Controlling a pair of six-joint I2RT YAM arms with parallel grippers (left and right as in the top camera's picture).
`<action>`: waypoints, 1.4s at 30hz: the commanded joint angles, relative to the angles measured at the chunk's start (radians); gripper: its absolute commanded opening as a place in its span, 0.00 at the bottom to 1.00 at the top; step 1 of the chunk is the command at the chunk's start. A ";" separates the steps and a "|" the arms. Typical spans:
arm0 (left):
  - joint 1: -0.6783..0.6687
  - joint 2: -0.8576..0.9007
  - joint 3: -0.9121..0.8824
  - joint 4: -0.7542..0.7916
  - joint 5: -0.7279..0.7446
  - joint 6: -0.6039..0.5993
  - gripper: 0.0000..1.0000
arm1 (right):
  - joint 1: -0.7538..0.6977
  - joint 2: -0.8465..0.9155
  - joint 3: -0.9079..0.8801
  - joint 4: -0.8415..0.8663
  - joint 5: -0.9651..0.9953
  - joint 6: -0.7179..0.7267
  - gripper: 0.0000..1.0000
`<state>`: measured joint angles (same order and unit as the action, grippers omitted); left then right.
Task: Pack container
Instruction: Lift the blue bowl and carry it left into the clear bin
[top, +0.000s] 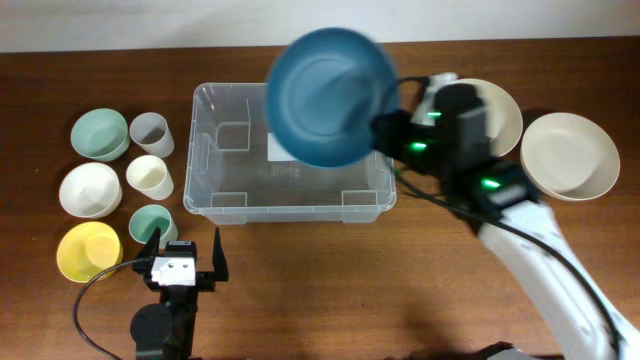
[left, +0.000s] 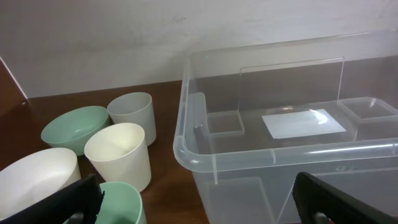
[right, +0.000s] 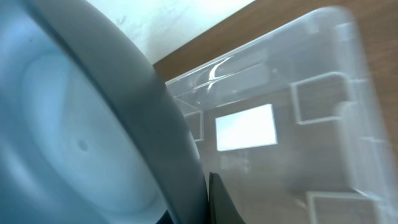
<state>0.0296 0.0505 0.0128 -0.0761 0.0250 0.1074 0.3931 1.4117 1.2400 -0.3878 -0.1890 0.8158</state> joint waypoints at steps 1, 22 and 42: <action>0.006 0.000 -0.004 -0.004 -0.006 -0.009 1.00 | 0.093 0.110 0.017 0.086 0.129 0.058 0.04; 0.006 0.000 -0.004 -0.005 -0.006 -0.009 1.00 | 0.209 0.375 0.018 0.199 0.182 0.103 0.04; 0.006 0.000 -0.004 -0.005 -0.006 -0.009 1.00 | 0.235 0.500 0.018 0.266 0.167 0.125 0.04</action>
<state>0.0296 0.0505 0.0128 -0.0761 0.0250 0.1074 0.6228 1.9190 1.2400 -0.1398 -0.0231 0.9241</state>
